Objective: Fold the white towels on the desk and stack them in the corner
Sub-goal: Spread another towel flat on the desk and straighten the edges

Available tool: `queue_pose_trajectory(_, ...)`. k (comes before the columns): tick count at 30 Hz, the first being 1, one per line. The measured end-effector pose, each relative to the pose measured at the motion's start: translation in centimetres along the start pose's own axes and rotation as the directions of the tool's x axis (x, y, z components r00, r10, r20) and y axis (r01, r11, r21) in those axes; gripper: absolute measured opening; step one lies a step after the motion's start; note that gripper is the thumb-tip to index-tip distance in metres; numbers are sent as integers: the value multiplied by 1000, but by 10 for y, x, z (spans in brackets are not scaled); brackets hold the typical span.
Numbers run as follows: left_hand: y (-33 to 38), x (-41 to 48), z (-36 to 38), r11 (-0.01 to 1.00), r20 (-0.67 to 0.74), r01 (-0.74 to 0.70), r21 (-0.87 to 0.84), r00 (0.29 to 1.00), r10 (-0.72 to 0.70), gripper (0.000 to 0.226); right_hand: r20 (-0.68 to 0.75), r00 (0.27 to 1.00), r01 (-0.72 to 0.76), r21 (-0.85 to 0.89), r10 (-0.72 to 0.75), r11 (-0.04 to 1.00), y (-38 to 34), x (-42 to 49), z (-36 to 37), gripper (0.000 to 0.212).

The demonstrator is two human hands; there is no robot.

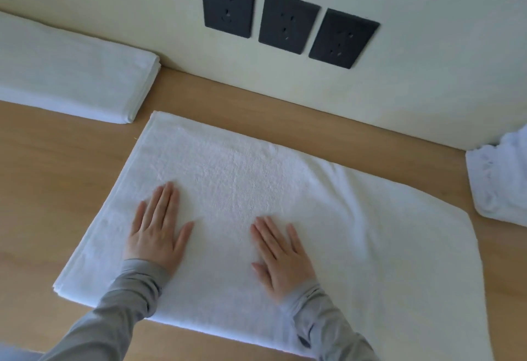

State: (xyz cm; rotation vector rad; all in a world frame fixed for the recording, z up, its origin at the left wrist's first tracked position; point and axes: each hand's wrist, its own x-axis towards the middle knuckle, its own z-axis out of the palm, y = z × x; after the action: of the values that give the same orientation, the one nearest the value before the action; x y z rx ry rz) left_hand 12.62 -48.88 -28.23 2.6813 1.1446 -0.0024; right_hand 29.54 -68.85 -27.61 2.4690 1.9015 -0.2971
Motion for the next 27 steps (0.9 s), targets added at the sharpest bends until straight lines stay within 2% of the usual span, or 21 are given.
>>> queue_pose_trajectory(2,1,1,1,1000,-13,-6,-3,1000,6,73,-20,981,-193,-39,192,980,60,-15,-4,62)
queue_pose_trajectory(5,4,1,0,1000,-13,-8,-20,1000,8,77,21,893,-448,-50,449,893,127,-40,-15,65)
queue_pose_trajectory(7,5,1,-2,999,-11,2,-41,1000,-2,80,47,852,-519,-54,521,853,142,-46,-15,63)
queue_pose_trajectory(9,15,3,-5,996,-24,42,-80,999,-44,83,44,831,-555,17,554,831,134,-40,-16,60)
queue_pose_trajectory(11,41,10,-9,991,-47,60,-122,997,-66,82,3,862,-504,112,507,856,111,-26,-21,58)
queue_pose_trajectory(14,110,28,-10,985,-69,-77,-154,995,67,73,-12,944,-323,157,329,933,77,-3,-25,56)
queue_pose_trajectory(16,161,39,-4,971,-45,-166,-172,986,160,68,27,968,-252,124,251,960,66,10,-19,54)
queue_pose_trajectory(18,200,51,9,968,-15,-197,-158,980,197,63,96,974,-209,44,204,977,68,18,-13,58)
queue_pose_trajectory(20,218,61,25,975,12,-181,-129,983,184,59,81,984,-156,-29,157,987,78,22,-13,63)
queue_pose_trajectory(23,217,65,38,985,3,-158,-66,987,158,65,44,997,-63,-11,64,998,105,18,-13,62)
queue_pose_trajectory(27,215,61,45,986,-43,-157,-49,987,155,64,-13,981,-195,-23,195,980,174,-7,-13,60)
